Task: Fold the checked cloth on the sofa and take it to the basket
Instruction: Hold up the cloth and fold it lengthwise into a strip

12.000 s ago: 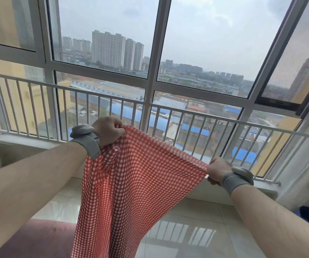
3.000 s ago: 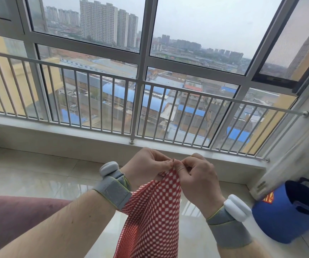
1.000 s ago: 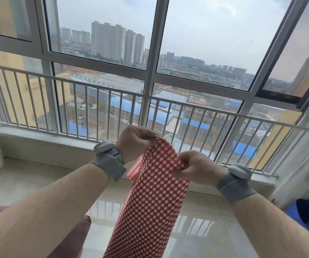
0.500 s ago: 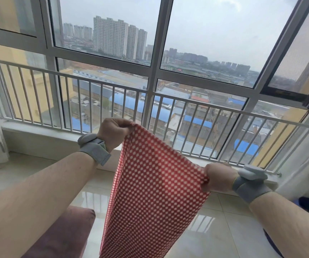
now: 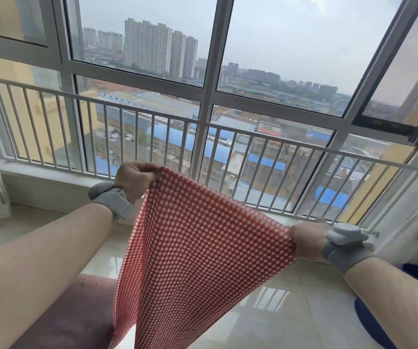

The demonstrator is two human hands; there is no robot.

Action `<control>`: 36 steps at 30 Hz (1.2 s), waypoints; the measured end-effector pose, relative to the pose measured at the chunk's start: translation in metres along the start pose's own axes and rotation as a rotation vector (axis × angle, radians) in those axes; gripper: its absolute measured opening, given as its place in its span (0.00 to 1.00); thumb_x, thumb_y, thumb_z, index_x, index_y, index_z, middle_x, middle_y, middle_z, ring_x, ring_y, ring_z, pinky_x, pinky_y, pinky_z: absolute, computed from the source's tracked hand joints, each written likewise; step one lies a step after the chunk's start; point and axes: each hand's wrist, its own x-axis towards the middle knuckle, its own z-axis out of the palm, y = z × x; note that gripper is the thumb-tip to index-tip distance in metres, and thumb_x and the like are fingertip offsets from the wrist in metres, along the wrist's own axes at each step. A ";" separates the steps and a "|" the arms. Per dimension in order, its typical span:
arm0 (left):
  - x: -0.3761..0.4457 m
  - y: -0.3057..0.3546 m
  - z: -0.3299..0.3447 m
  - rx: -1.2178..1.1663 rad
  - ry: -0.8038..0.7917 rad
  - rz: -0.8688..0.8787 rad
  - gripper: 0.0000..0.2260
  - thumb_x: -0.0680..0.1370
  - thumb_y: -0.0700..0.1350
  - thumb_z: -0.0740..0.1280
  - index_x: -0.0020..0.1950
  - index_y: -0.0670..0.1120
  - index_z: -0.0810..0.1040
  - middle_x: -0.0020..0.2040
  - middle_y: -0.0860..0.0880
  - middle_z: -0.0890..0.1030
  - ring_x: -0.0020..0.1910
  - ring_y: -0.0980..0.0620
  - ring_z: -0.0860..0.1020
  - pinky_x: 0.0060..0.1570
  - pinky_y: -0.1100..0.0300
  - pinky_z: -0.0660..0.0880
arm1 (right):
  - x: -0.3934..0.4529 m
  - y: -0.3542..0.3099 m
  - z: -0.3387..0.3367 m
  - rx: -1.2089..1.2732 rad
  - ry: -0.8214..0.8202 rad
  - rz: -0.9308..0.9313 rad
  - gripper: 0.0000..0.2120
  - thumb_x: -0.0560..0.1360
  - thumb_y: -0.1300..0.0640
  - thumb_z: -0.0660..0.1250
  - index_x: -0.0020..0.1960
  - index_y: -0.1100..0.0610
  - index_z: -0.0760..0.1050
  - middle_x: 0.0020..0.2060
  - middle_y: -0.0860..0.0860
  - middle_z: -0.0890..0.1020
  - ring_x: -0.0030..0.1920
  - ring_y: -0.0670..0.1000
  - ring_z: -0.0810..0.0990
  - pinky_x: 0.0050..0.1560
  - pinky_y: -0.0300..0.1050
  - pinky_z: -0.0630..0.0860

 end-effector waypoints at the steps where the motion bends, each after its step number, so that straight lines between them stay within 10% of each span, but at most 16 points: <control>1: 0.001 -0.001 0.000 -0.001 0.000 -0.004 0.10 0.70 0.40 0.73 0.36 0.56 0.84 0.39 0.52 0.85 0.44 0.47 0.83 0.50 0.50 0.80 | 0.002 0.000 0.001 -0.001 0.016 -0.002 0.11 0.76 0.50 0.63 0.54 0.51 0.79 0.51 0.51 0.83 0.56 0.55 0.79 0.61 0.55 0.69; 24: 0.025 -0.038 -0.022 -0.121 0.010 -0.162 0.10 0.72 0.32 0.70 0.41 0.48 0.83 0.41 0.47 0.85 0.44 0.44 0.83 0.48 0.49 0.80 | 0.004 0.034 -0.018 0.165 0.435 -0.066 0.16 0.64 0.31 0.70 0.44 0.40 0.82 0.47 0.37 0.70 0.55 0.45 0.63 0.57 0.46 0.58; 30: 0.025 -0.039 -0.019 0.038 -0.112 -0.137 0.08 0.72 0.32 0.71 0.41 0.46 0.83 0.44 0.43 0.84 0.44 0.43 0.82 0.49 0.47 0.80 | 0.002 0.041 -0.022 0.117 0.223 -0.041 0.09 0.76 0.43 0.65 0.52 0.43 0.82 0.41 0.40 0.79 0.46 0.45 0.73 0.63 0.45 0.66; 36: 0.016 -0.040 -0.013 -0.065 0.123 -0.070 0.09 0.71 0.36 0.72 0.41 0.51 0.83 0.44 0.45 0.84 0.43 0.44 0.83 0.47 0.50 0.80 | 0.004 0.056 -0.016 0.465 0.389 0.061 0.06 0.73 0.47 0.71 0.47 0.46 0.85 0.38 0.44 0.83 0.38 0.44 0.77 0.39 0.36 0.69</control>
